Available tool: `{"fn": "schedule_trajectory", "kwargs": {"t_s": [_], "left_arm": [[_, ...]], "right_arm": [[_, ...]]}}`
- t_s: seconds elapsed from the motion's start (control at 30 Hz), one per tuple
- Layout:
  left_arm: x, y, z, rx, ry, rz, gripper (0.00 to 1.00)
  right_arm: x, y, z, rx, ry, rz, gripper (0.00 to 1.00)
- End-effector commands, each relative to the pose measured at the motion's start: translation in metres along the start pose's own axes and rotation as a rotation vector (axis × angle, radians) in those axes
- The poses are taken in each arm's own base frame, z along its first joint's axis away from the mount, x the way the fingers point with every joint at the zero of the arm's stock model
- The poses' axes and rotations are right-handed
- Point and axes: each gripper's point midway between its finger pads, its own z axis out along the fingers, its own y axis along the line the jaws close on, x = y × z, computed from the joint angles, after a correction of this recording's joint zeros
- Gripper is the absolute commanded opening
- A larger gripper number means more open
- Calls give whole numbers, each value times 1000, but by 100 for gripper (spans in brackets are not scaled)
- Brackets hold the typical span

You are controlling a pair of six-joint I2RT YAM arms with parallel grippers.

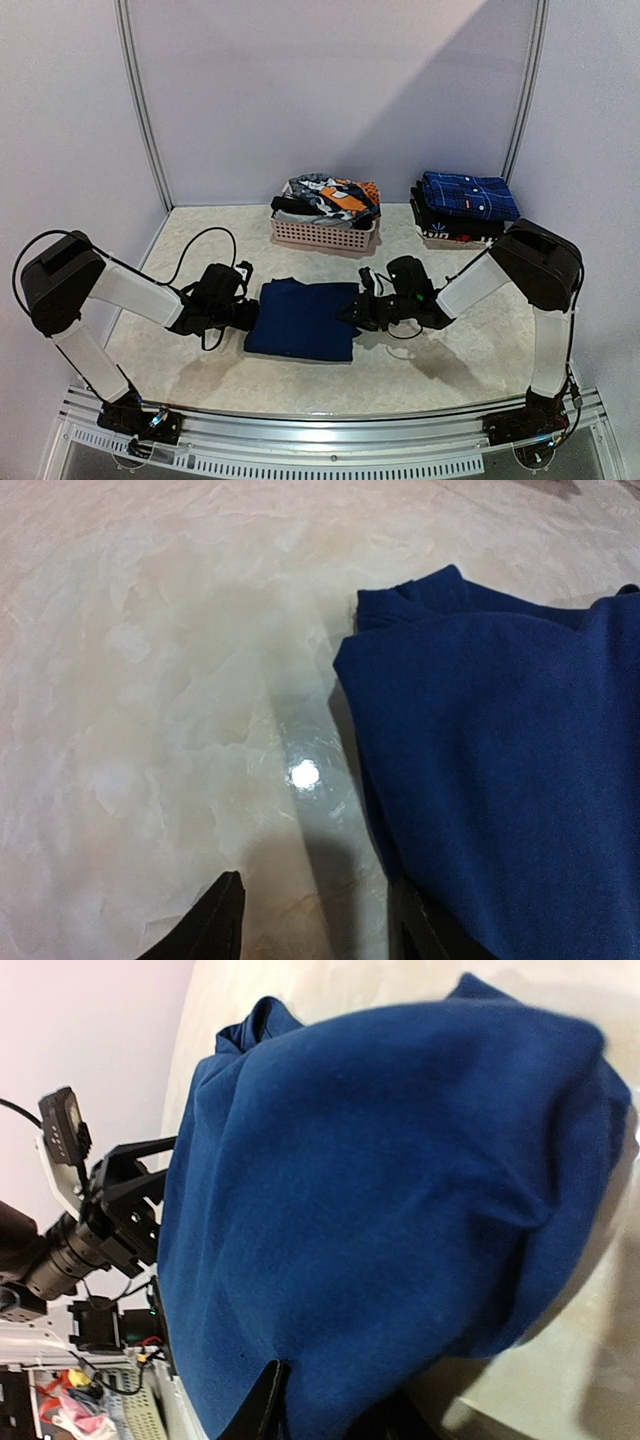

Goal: Fold and stack the mixed laundry pile
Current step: Pick up the square-folded T-shirt from the center of the board.

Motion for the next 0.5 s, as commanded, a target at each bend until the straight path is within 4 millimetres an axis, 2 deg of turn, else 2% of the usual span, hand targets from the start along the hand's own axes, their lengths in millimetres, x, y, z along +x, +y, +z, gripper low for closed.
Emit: {"fn": "schedule_trajectory", "kwargs": {"t_s": [0.0,0.33,0.47], "left_arm": [[32,-5,4,21,92,13,51],[31,-6,5,19,97,15,51],[32,-6,5,21,99,13,50]], "right_arm": [[-4,-2,3,-59,-15,37,27],[-7,3,13,-131,-9,61,28],[-9,5,16,-147,-11,59,25]]}}
